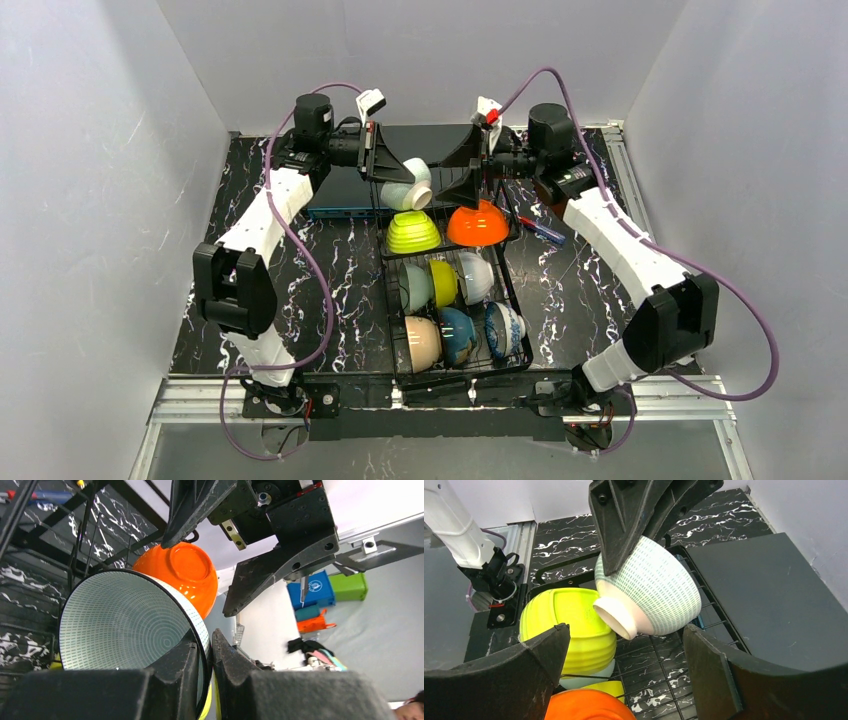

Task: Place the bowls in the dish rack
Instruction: Turn the bowl upside down on the dish rack.

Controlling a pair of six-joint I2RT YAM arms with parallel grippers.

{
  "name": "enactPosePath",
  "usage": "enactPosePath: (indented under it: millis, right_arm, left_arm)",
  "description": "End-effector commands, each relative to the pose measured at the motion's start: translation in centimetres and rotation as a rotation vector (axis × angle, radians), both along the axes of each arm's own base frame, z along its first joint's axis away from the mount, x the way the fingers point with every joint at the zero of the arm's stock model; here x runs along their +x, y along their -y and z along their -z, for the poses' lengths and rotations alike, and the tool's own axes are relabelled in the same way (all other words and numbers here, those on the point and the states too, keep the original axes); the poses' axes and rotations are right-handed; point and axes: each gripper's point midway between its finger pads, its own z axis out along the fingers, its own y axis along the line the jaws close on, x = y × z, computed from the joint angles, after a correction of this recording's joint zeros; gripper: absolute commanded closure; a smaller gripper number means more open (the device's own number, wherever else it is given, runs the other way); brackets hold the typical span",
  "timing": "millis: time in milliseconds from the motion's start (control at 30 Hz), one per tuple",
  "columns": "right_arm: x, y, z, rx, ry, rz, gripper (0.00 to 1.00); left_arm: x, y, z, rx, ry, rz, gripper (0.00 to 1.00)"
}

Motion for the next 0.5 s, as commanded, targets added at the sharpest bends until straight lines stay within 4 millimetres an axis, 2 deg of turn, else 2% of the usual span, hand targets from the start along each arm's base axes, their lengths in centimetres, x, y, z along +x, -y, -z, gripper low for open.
enactPosePath:
  millis: [0, 167, 267, 333, 467]
  right_arm:
    - [0.1, -1.2, -0.2, 0.030, -0.009, -0.027, 0.10]
    - [0.5, -2.7, 1.4, 0.008, -0.031, -0.024, 0.11]
    - [0.8, -3.4, 2.2, -0.003, -0.044, -0.018, 0.14]
    - [1.1, -3.7, 2.5, -0.011, -0.050, -0.004, 0.17]
    - [1.5, -3.9, 3.1, -0.024, -0.058, 0.023, 0.22]
  left_arm:
    - [1.3, -0.7, 0.7, 0.036, -0.013, -0.076, 0.91]
    - [2.3, -1.3, 1.9, 0.103, -0.035, -0.144, 0.72]
    - [2.7, -1.7, 2.0, 0.151, -0.005, -0.199, 0.54]
    - [3.1, -2.3, 2.1, 0.213, 0.052, -0.254, 0.43]
    - [3.4, -3.6, 1.1, 0.295, 0.178, -0.351, 0.29]
